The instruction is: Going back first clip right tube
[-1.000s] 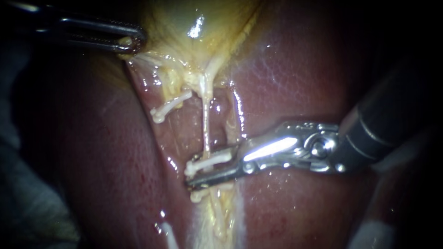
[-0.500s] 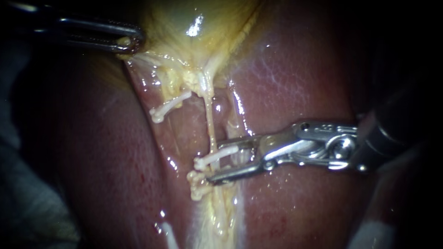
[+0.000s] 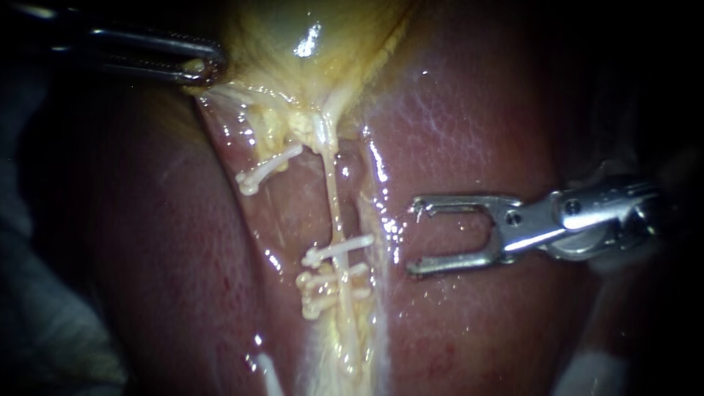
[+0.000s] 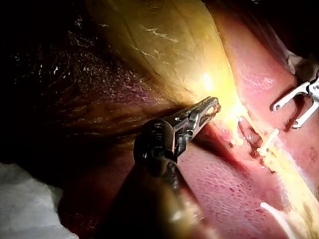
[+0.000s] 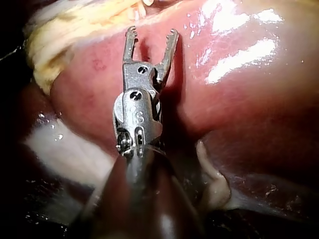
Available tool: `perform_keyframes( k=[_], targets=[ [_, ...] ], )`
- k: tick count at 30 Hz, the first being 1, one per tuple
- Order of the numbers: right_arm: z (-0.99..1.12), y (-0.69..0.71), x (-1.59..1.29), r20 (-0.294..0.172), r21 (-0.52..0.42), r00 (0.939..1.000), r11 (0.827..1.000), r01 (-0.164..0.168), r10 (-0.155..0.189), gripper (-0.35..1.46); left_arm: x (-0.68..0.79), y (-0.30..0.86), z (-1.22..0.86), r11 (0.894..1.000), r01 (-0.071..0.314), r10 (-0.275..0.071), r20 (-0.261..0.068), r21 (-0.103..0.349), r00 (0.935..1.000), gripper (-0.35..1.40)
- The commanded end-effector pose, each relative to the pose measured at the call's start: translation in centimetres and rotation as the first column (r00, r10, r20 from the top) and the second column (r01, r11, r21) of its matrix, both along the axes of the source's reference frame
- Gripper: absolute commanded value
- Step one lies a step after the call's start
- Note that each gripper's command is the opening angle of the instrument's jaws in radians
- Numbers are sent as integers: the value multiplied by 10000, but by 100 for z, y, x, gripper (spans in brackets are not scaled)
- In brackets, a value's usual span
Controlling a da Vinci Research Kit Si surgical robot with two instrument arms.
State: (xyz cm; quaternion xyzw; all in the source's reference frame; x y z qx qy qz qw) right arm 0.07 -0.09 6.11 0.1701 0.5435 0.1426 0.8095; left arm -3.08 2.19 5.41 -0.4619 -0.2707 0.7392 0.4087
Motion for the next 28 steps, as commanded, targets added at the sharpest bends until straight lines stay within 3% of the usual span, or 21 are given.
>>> perform_keyframes(
  k=[1, 8, 18, 28],
  targets=[
    [-1, 1, -3, 2, -53, 10000, 10000, 41, -41, 50, -1, 0, 0, 10000, 3, -3, -3, -4, 10000, -35],
    [-11, 8, -10, -59, -175, 9998, 9997, 177, -178, 50, -13, -8, 16, 9999, 73, -72, -65, 79, 10000, -35],
    [-23, 10, -10, -172, -183, 9994, 9994, 309, -312, 50, -47, -20, 46, 9992, -248, 249, -44, 304, 9997, -35],
    [-26, 10, -10, -254, -116, 9987, 9990, 429, -432, 49, -44, -21, 46, 9984, -403, 401, 58, 385, 9992, -35]
  ],
)
